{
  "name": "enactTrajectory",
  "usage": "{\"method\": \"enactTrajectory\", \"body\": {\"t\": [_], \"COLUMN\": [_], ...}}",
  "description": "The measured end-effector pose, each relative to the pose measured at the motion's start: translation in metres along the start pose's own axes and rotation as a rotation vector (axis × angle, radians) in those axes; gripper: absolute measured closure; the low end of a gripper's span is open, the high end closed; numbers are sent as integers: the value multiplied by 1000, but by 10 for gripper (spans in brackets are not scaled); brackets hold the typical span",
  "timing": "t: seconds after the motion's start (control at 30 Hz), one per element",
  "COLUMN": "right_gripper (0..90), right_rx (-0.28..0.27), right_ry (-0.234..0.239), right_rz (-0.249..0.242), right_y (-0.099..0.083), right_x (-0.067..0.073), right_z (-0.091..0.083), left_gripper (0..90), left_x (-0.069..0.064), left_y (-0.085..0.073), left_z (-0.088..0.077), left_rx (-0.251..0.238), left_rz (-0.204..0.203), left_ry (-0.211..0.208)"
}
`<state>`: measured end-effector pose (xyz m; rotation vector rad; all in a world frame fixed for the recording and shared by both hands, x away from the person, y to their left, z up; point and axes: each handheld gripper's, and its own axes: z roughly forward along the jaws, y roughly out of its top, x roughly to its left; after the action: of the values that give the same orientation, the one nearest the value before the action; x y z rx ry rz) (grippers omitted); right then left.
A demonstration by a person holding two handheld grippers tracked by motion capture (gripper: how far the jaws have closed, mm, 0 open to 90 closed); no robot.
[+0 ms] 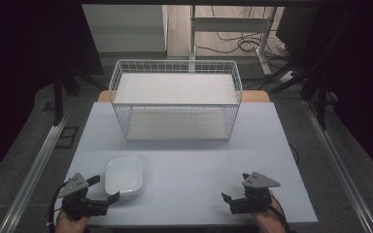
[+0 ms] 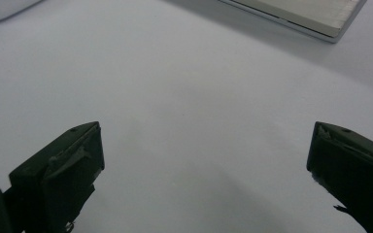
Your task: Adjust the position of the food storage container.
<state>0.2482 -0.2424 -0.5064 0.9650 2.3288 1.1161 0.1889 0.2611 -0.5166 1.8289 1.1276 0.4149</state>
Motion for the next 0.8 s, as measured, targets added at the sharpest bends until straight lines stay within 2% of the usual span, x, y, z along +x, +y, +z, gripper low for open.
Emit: {"method": "enactTrajectory", "body": {"t": [0.13, 0.27, 0.57, 0.7, 0.8], "right_gripper": [0, 0, 0, 0, 0], "right_rx": [-7, -7, -6, -10, -23], "right_ry": [-1, -8, -24, -38, -59], "right_rz": [0, 18, 30, 46, 60], "right_y": [1, 0, 0, 0, 1], "right_x": [0, -1, -1, -2, -2], "right_z": [0, 0, 1, 1, 1], "left_gripper": [13, 19, 20, 25, 25], "left_x": [4, 8, 9, 12, 19], "left_y": [-1, -2, -1, 0, 0], "left_z": [-3, -6, -6, -10, -16], "left_rx": [12, 7, 21, 16, 15], "left_rz": [3, -11, 2, -4, -24], "left_ry": [46, 58, 69, 102, 125]}}
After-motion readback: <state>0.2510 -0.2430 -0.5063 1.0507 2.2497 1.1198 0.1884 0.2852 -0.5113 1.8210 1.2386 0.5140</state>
